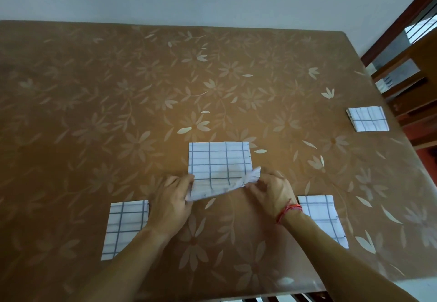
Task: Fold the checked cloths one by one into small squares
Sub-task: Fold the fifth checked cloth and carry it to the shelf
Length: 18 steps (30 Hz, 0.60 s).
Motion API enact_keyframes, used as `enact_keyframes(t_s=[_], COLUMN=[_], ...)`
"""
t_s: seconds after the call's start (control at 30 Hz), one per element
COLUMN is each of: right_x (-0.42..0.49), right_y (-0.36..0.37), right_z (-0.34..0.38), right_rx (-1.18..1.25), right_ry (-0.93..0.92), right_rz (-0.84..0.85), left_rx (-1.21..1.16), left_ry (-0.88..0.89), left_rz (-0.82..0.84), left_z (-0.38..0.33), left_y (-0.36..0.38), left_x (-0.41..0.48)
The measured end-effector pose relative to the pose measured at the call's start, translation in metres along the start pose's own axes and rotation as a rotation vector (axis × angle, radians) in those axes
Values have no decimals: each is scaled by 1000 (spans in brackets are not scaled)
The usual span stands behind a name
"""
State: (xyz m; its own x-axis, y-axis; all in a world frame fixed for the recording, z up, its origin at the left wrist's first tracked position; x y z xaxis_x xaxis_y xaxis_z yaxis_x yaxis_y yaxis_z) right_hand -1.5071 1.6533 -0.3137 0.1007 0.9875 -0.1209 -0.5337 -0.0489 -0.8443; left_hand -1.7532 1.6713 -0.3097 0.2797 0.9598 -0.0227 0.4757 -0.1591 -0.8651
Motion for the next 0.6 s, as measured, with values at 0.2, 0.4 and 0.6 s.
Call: enact_keyframes(t_s=[0.2,0.4,0.6], right_x=[16,30,32], right_y=[-2,9,15], right_z=[-5,-10,-7], right_rx=[34,102,94], right_ry=[62,134,147], right_rz=[-63,-60,-70], left_rx=[-55,-14,167], left_ry=[-136,-161,-155], left_rz=[-59,-92,-91], left_z=[17,18,25], left_y=[5,8,12], left_x=[20,31,34])
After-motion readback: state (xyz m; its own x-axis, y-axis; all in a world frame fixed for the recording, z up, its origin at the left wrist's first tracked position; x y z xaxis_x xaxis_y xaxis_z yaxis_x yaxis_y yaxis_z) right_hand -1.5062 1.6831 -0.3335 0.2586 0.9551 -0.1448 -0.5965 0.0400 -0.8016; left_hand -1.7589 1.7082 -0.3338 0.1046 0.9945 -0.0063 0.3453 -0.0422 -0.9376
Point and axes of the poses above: each hand's wrist, its own x-axis towards the middle knuckle, its own y-axis out of the palm, z = x × y, the point moved 8 cm from there along x, towards the middle knuckle, and after that the axes turned 1 degree about x, right-handed, at the moved point
